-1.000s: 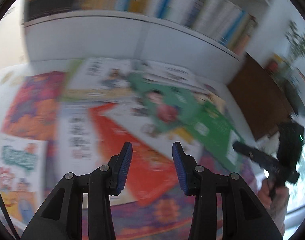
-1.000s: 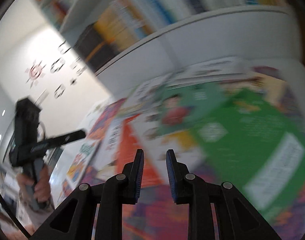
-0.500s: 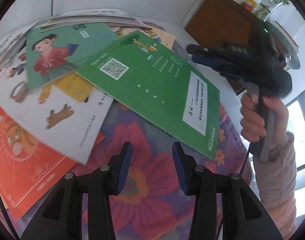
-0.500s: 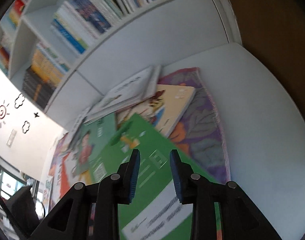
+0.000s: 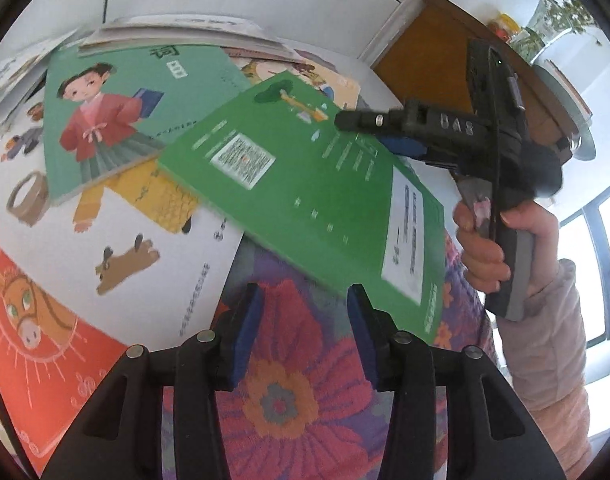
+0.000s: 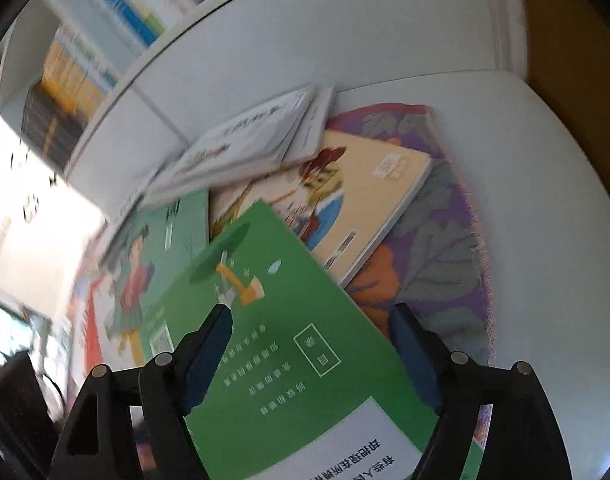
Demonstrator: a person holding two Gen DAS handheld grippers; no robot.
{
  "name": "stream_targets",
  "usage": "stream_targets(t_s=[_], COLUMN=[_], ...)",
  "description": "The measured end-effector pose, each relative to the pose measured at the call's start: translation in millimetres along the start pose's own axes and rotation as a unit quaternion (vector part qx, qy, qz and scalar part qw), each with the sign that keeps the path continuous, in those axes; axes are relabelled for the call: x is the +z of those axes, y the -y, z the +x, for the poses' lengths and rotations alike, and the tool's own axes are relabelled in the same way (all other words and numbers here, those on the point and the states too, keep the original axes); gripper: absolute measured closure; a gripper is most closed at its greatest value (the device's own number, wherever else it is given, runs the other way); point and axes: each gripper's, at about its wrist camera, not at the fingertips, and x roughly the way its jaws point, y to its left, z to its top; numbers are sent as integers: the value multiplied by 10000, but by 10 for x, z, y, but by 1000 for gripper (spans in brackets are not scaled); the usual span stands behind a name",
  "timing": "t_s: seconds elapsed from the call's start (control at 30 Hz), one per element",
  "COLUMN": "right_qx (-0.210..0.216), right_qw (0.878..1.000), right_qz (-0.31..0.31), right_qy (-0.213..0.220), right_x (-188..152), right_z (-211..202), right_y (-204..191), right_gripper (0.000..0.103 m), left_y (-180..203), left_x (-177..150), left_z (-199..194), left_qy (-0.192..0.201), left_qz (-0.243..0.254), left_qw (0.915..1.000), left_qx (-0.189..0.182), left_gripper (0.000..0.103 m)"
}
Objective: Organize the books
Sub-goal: 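Move the right tool to the green book and grip its edge, then flip the green book over with the right tool, cover side up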
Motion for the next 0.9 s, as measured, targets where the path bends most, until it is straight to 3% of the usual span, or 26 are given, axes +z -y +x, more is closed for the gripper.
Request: stream_targets(t_s=[0.17, 0.3, 0.4, 0.47, 0.5, 0.57, 0.7, 0.77, 0.8, 0.83, 0.9], right_qx=[419, 623, 1158, 1414, 1439, 1536, 2326, 2488, 2463, 2384, 2480], right_qw=[9980, 9954, 9856, 9783, 9766, 9775, 9630, 9582, 9588, 9606, 9584], right_qz=[-107, -74, -88, -288, -347, -363, 463, 676, 731, 805, 867], right_qy=[-458, -722, -1232, -1485, -1561, -1399, -1283, -1237, -1211, -1182, -1116], right_x=[-200, -529, -870, -1067, -1135, -1162, -1031, -973, -962, -957, -971], right_z=[-87, -261, -399, -446, -448, -468, -356, -280, -248, -212, -209], right_y=[-166, -259, -398, -489, -498, -439, -70, 69, 87, 132, 163], right_gripper=[22, 22, 23, 30, 36, 41, 53, 69, 84, 92, 93], left_y=[-85, -131, -257, -389, -488, -609, -765, -790, -795, -794, -778], left_x=[0, -157, -325, -373, -366, -337, -290, -284, -282, -265, -264], left_z=[-33, -191, -351, -416, -432, -419, -397, -387, -386, -363, -386], left_qy=[-61, -424, -591, -665, -718, -796, -964, -1011, -1028, -1037, -1037], left_qz=[-86, 60, 158, 19, -107, -395, -815, -908, -954, -975, -936], left_qw=[9998, 9989, 9980, 9971, 9963, 9940, 9881, 9864, 9858, 9857, 9868], left_qx=[-178, -212, -164, -361, -465, -642, -884, -921, -921, -902, -813], left_gripper=[58, 58, 58, 61, 67, 72, 75, 76, 76, 76, 76])
